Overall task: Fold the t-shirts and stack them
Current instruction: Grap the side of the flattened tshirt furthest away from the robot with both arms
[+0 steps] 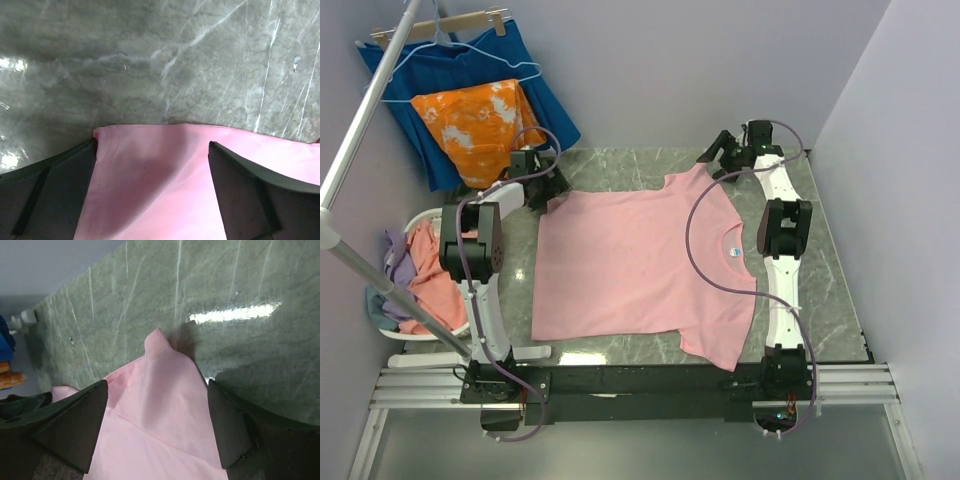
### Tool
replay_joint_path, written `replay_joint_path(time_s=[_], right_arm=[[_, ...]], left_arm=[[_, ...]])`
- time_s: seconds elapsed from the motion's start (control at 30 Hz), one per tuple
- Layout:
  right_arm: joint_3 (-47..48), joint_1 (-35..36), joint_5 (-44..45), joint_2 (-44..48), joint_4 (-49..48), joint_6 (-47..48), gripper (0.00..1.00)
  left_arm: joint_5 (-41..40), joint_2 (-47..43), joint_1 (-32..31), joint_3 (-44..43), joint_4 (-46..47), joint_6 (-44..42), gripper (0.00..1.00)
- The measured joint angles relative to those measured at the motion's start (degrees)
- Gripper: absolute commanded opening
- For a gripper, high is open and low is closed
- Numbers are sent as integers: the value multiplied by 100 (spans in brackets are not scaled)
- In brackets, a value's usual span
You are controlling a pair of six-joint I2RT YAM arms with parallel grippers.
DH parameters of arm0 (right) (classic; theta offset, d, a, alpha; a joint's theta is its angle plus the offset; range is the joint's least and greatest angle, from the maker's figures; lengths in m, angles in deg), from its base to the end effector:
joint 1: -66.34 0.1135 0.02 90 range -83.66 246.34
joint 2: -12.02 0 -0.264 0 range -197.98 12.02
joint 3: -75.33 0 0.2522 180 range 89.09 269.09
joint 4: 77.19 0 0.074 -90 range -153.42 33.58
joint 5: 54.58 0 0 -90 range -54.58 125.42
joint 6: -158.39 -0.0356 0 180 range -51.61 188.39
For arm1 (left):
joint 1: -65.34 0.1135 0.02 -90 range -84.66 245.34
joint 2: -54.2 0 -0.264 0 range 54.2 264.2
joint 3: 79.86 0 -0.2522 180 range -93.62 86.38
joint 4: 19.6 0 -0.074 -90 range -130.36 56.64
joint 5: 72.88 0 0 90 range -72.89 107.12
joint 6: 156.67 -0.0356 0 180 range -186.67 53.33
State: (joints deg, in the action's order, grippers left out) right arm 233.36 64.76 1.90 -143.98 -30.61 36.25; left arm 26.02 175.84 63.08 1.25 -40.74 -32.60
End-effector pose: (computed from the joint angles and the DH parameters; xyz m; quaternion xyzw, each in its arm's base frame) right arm 0.5874 0.0035 0.1571 0.1495 0.8775 0.3541 0.2867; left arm 0.4692 -0.0240 0.1650 -0.2222 0.8906 -0.1896 0.3487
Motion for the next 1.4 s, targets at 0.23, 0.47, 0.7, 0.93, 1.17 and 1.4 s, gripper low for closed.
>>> replay_joint_path(time_s=[0.23,0.47,0.7,0.93,1.17,1.4], right_arm=[[46,70,-59,-85,66,-221,52],[127,96,-63,-164,0,-494,16],[127,96,-44,-164,-238,-634,50],[125,96,229,-164,-289,-586,79],[199,96,542,-164,-225,-706,59],[199,96,826,-164,-22,-828,68]], left_arm=[[-238,-17,-94,0,-74,4,90],[-428,-15,-105,-37,-262,0,65],[-529,35,-105,-153,-588,-20,63],[-520,50,-125,-203,-595,-33,70],[-555,42,-146,-184,-603,-63,59],[-575,22,-264,-122,-603,-63,57]])
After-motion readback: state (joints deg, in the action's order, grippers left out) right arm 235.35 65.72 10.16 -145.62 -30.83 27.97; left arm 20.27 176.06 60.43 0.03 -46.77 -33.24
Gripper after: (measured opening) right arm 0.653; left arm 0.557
